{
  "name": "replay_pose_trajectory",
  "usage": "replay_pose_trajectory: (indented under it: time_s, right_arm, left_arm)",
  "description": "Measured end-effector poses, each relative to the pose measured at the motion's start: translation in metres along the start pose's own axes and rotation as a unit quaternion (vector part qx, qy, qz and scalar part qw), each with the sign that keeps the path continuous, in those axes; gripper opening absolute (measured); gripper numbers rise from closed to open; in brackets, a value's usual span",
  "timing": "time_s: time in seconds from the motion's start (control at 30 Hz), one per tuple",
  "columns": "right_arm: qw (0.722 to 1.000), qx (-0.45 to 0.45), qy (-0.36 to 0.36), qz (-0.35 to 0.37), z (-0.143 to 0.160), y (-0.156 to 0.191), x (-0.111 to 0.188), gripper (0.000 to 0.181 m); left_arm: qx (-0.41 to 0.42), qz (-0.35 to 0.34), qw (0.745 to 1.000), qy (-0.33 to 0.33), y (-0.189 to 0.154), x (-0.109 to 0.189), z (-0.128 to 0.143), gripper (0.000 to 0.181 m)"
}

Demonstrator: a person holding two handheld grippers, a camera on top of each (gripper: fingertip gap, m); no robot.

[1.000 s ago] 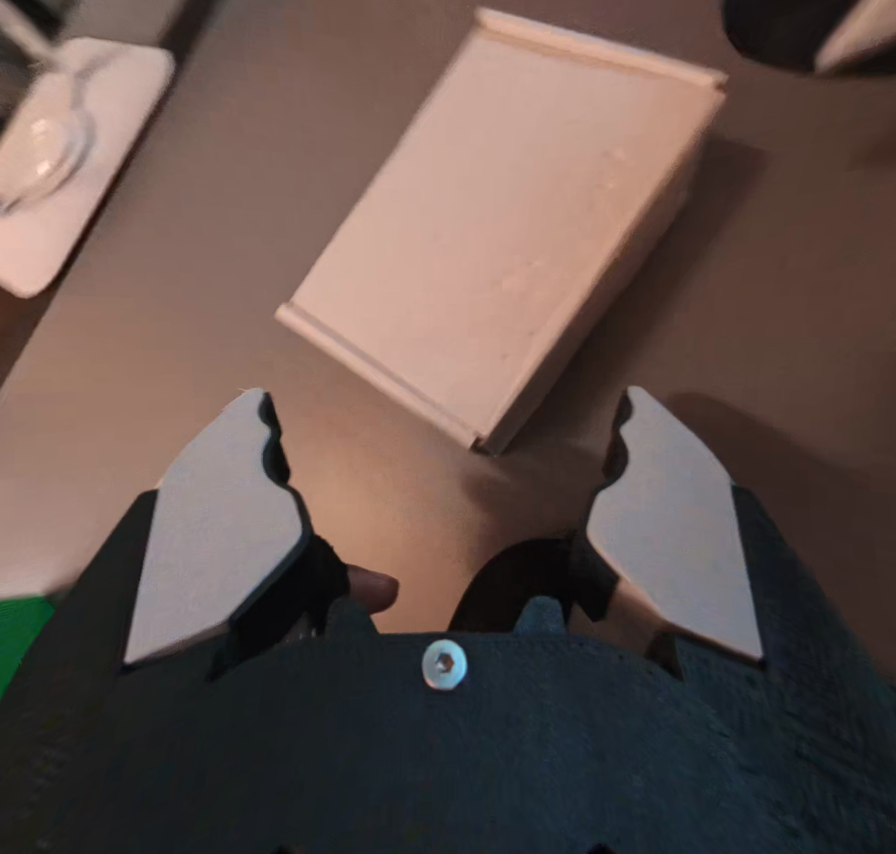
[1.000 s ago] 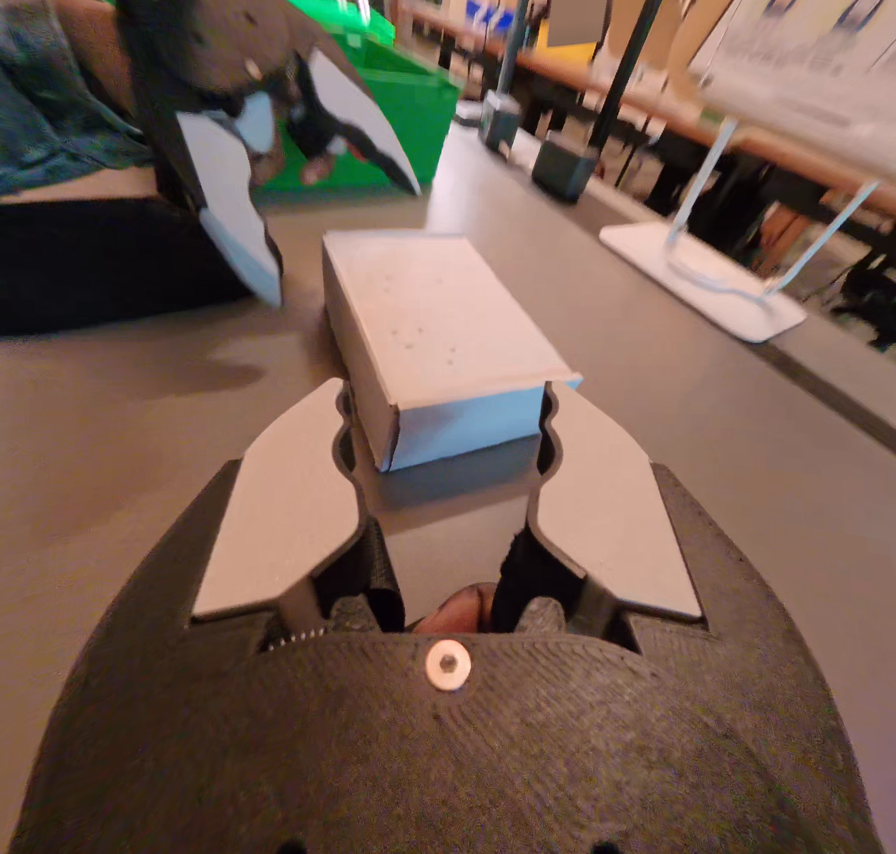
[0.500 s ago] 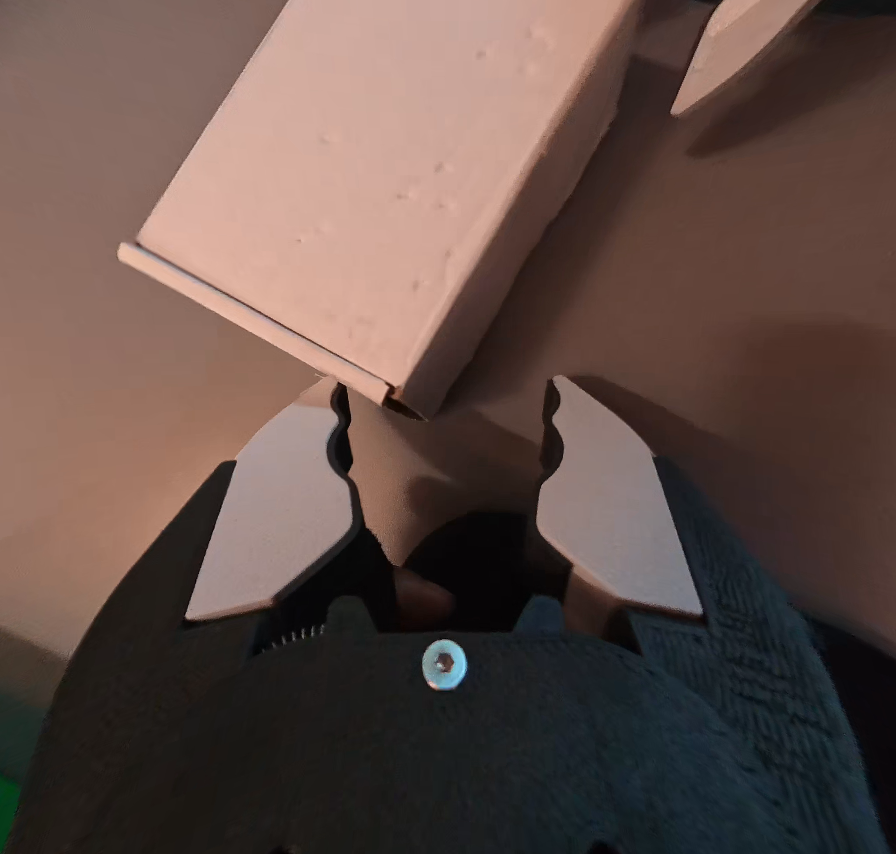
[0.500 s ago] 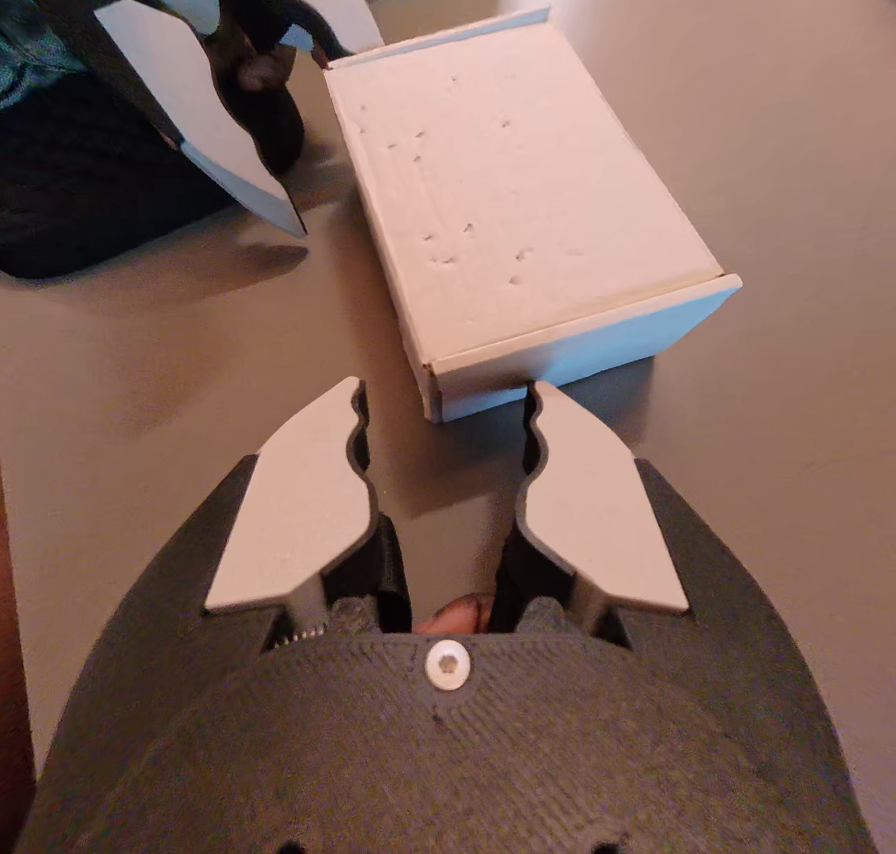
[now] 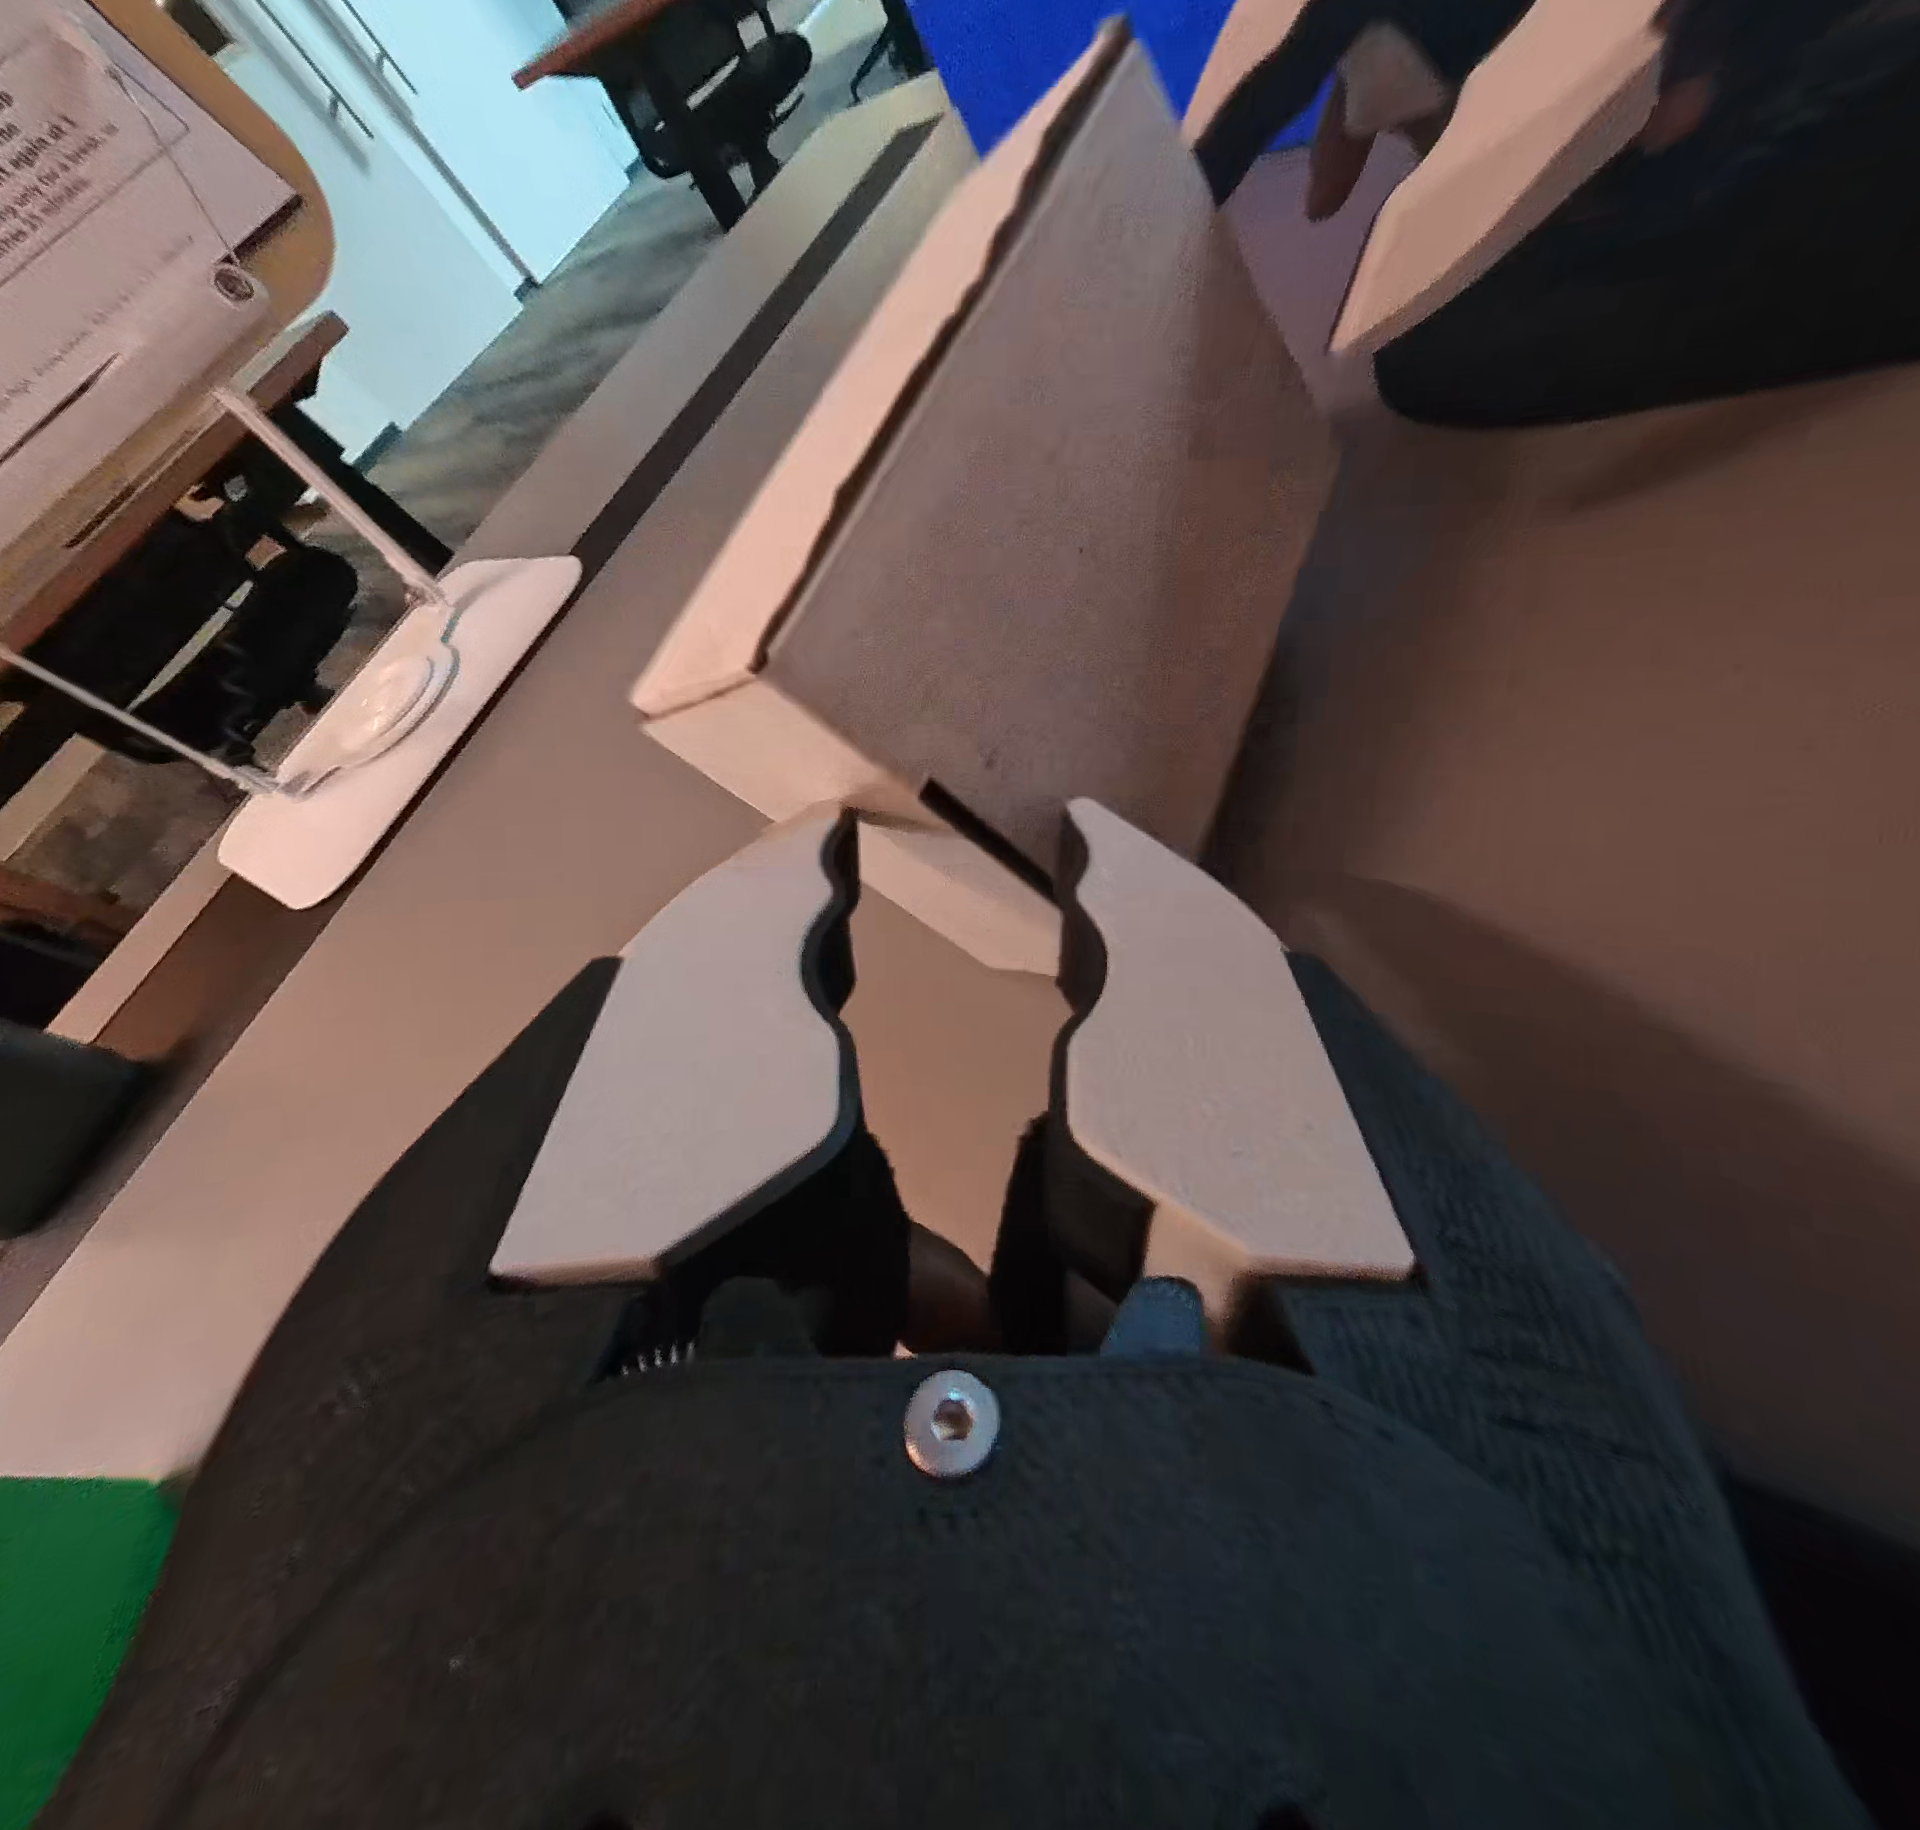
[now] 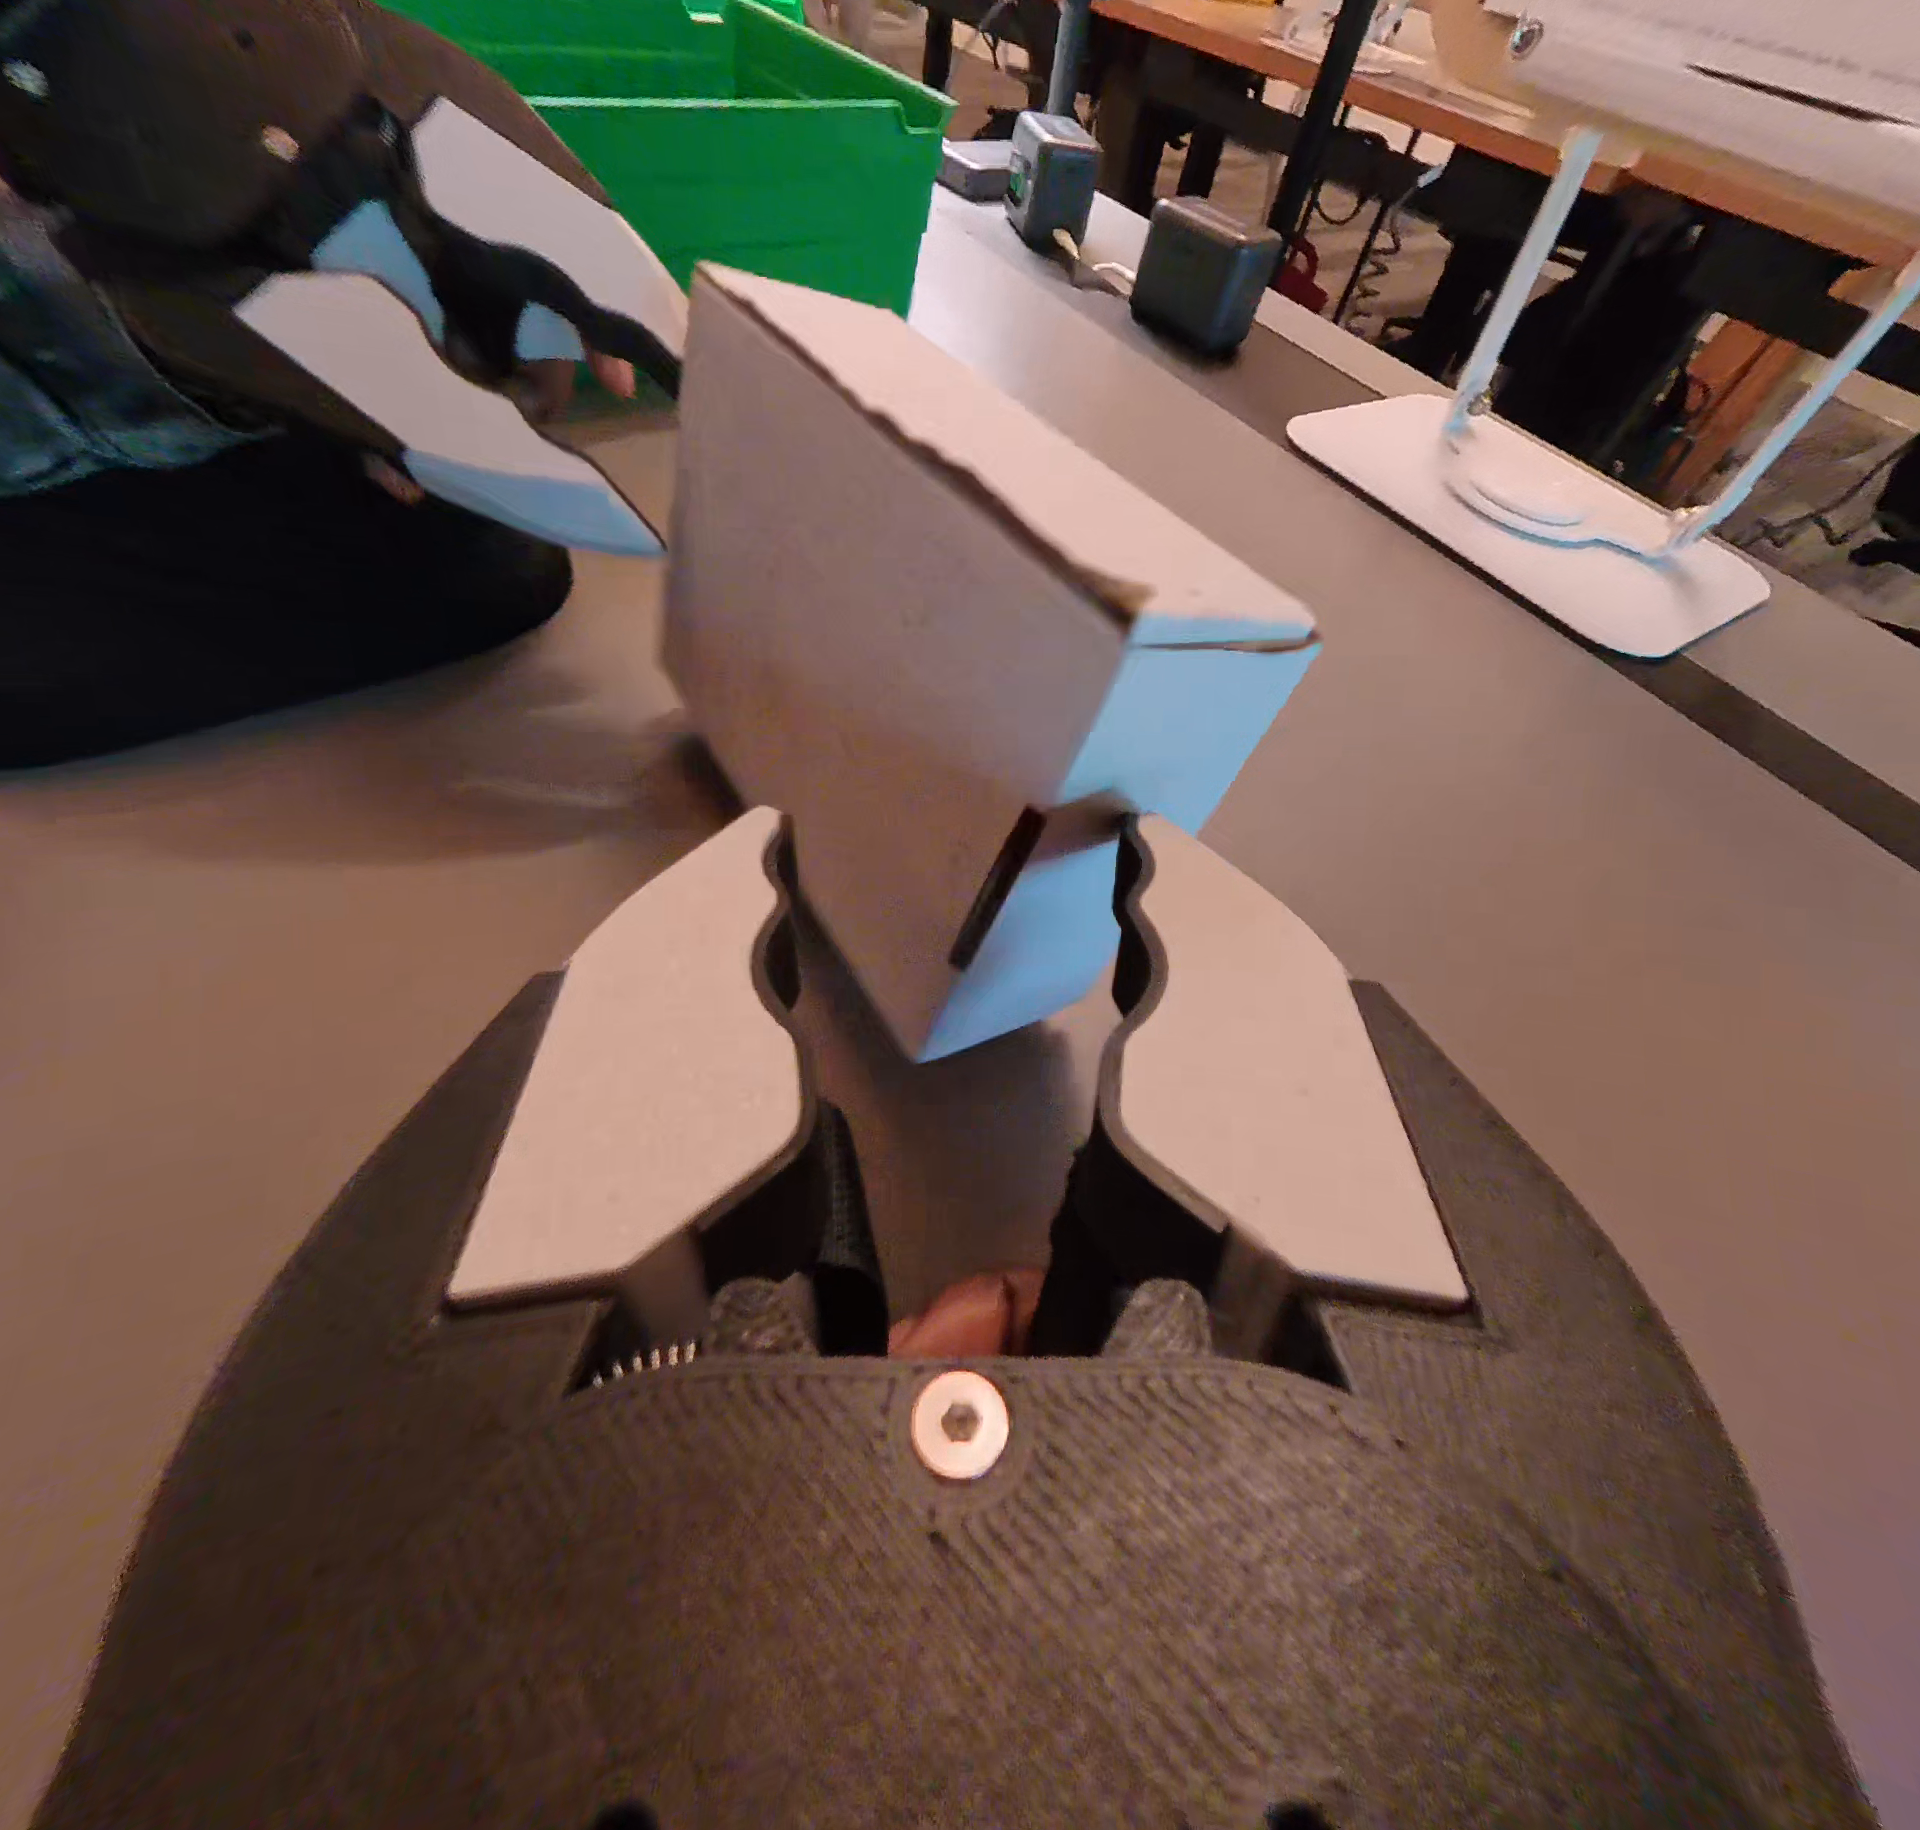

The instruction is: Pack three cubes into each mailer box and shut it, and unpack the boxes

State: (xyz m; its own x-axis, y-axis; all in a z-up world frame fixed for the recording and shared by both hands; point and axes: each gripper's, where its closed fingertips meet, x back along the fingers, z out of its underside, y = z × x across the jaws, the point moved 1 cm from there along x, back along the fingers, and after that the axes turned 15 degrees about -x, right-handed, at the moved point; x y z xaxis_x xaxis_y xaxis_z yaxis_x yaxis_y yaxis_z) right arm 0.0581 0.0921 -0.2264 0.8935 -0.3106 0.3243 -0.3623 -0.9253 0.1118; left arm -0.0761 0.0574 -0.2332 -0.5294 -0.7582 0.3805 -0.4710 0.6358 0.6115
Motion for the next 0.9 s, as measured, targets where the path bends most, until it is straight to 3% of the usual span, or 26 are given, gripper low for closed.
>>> replay_pose_trajectory:
  time_s: [0.03, 0.17, 0.37, 0.5, 0.6, 0.8, 0.9]
  right_arm:
    - [1.0, 0.002, 0.004, 0.007, 0.001, -0.002, 0.0, 0.058]
    - [1.0, -0.004, 0.018, 0.019, 0.006, -0.007, 0.001, 0.054]
    - [0.999, 0.0, 0.019, 0.03, 0.008, -0.01, 0.004, 0.035]
    - [1.0, -0.007, 0.024, 0.018, 0.009, -0.008, 0.003, 0.034]
    - [0.999, -0.023, 0.015, 0.019, 0.007, -0.012, 0.004, 0.038]
    - [1.0, -0.021, 0.023, 0.006, 0.009, -0.008, 0.002, 0.038]
    - [0.999, -0.025, 0.024, 0.024, 0.01, -0.014, 0.001, 0.037]
  left_arm:
    - [0.005, 0.008, 1.0, -0.011, -0.002, 0.001, -0.002, 0.035]
    - [0.009, 0.035, 0.999, -0.015, -0.009, 0.001, -0.001, 0.027]
    - [0.031, 0.058, 0.998, -0.024, -0.012, 0.003, 0.0, 0.038]
    - [0.086, 0.028, 0.995, -0.052, 0.005, -0.001, -0.004, 0.097]
    - [0.12, 0.037, 0.987, -0.095, 0.016, -0.011, -0.01, 0.112]
    - [0.119, 0.167, 0.971, -0.119, -0.004, -0.047, -0.015, 0.113]
    - [0.122, 0.182, 0.967, -0.128, -0.004, -0.058, -0.017, 0.105]
